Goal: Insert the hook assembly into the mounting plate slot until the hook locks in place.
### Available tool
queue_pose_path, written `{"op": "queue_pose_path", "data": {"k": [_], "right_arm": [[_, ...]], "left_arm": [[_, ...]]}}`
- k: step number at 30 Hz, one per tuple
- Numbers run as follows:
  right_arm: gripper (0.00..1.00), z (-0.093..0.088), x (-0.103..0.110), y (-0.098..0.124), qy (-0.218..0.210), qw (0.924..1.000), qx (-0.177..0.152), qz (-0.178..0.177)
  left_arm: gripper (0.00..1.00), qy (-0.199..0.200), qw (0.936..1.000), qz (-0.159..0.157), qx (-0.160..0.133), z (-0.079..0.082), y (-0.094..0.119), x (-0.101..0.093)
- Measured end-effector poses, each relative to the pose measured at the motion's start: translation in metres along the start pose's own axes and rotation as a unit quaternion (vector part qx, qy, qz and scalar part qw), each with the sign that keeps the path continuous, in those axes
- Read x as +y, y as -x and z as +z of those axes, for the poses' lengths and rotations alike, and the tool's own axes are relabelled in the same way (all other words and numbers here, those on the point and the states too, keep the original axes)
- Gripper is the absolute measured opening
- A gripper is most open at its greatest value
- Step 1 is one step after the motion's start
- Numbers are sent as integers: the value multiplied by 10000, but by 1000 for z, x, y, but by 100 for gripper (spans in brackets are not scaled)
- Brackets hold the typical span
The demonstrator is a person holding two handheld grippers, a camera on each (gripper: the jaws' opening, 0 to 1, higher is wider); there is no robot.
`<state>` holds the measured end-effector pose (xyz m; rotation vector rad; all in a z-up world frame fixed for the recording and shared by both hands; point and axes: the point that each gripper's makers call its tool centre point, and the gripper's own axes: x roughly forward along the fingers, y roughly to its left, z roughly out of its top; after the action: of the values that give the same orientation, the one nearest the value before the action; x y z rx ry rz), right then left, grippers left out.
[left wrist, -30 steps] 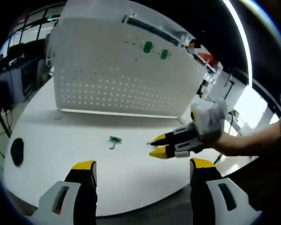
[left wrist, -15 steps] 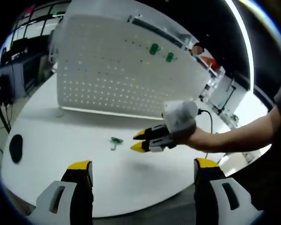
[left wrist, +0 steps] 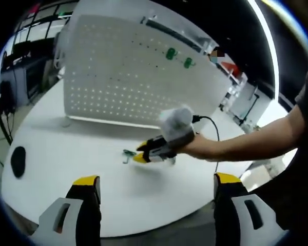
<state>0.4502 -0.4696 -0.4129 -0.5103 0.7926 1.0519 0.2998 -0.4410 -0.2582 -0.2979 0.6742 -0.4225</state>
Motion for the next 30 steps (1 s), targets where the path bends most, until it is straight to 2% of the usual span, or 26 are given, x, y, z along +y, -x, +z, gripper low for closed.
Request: {"op": "queue_pose_path", "data": {"k": [6, 13, 20, 30], "right_arm": [[19, -3, 1, -16, 135, 9996, 234, 116], [18, 0, 2, -22, 245, 9993, 269, 132], [4, 2, 0, -21, 367, 9988, 253, 192], [1, 1, -1, -12, 197, 9995, 191, 136]], "left_arm": [[92, 135, 9999, 30, -4, -2, 0, 6], [92, 262, 9996, 84, -31, -3, 1, 13], [90, 358, 9993, 111, 16, -7, -2, 14], [90, 431, 9990, 99, -65, -2, -2, 12]]}}
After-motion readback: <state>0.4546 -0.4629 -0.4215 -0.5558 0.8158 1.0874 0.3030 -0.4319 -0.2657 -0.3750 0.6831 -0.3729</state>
